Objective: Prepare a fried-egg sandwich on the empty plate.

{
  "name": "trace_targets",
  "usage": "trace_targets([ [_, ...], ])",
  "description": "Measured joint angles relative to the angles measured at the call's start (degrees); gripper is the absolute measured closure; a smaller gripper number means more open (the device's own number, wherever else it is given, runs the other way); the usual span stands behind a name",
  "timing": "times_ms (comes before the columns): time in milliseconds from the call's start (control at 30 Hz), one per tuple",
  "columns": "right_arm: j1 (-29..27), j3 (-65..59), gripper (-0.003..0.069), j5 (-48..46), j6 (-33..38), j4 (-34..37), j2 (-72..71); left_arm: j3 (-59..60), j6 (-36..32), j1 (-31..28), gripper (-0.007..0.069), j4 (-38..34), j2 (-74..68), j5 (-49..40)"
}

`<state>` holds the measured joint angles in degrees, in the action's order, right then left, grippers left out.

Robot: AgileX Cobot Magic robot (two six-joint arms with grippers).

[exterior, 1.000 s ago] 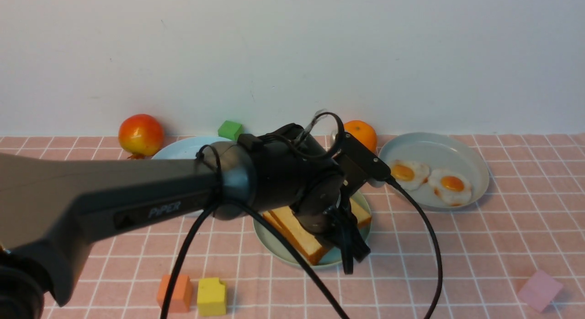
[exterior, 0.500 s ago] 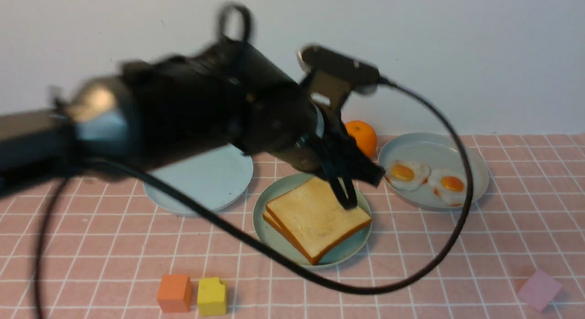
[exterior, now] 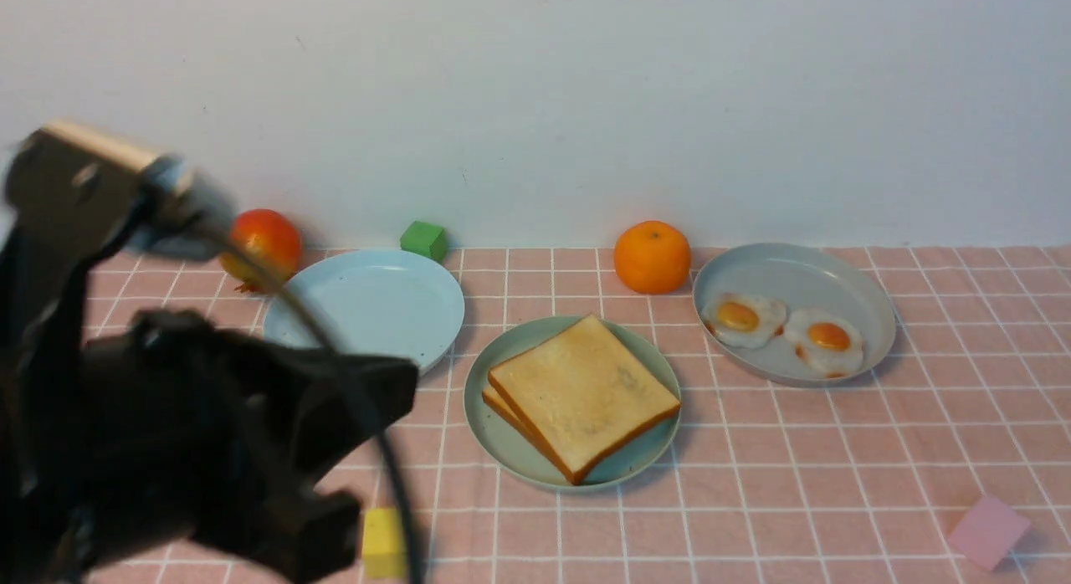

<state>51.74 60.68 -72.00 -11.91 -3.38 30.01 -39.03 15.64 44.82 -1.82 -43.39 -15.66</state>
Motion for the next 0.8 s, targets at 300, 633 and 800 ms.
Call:
trace_targets([
  [300,0.0,0.0,0.0610,0.0,0.0,0.0,0.0,18.0,0.0,0.0,0.0613,1.0,19.5,8.9],
  [633,0.0,0.0,0.0594,0.0,0.0,0.0,0.0,22.0,0.0,0.0,0.0613,1.4,21.6,5.3],
  [800,-1.1,0.0,0.0582,0.0,0.0,0.1,-0.1,22.0,0.0,0.0,0.0613,1.4,21.6,2.9],
])
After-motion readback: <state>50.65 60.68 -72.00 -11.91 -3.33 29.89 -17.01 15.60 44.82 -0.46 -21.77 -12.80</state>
